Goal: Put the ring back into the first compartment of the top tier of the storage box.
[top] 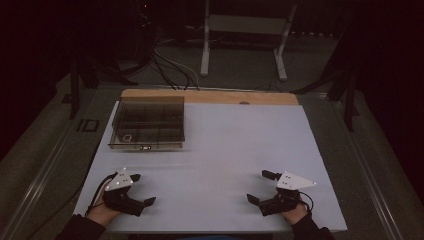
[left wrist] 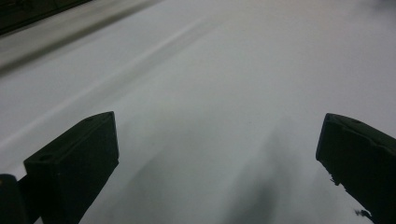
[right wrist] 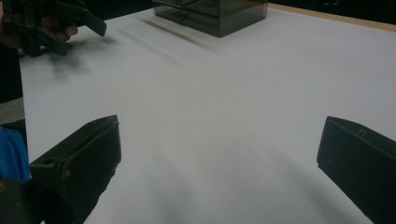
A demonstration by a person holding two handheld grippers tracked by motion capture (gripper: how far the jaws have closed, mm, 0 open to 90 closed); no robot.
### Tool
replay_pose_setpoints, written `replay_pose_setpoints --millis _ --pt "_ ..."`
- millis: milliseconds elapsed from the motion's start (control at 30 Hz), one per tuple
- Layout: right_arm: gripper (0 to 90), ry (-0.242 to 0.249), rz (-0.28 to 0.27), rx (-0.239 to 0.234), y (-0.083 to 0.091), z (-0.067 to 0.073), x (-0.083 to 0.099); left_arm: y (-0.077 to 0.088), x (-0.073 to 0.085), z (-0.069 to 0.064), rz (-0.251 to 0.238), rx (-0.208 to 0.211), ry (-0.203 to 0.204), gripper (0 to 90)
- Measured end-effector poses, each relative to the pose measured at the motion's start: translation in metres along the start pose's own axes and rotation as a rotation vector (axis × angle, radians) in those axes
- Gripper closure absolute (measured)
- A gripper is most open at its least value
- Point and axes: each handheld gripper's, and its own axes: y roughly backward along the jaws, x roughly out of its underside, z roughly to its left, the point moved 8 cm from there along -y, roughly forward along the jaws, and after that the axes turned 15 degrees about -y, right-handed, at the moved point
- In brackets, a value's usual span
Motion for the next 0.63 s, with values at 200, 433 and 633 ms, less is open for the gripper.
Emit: replay_pose_setpoints --millis 200,433,633 --pt "0.0 0.001 0.001 0.004 0.0005 -0.0008 0.0006 -0.0021 0.0 -0.0022 0.017 -0.006 -0.027 0.9" --pt "0.0 -0.001 0.005 0.003 -0.0004 -0.0009 0.0012 -0.0018 -0.0008 -0.002 -0.001 -0.002 -0.012 0.9" --pt "0.0 -0.004 0.005 0.002 -0.0005 -0.0013 0.0011 -0.0013 -0.0024 -0.0028 -0.007 0.005 -0.008 0.9"
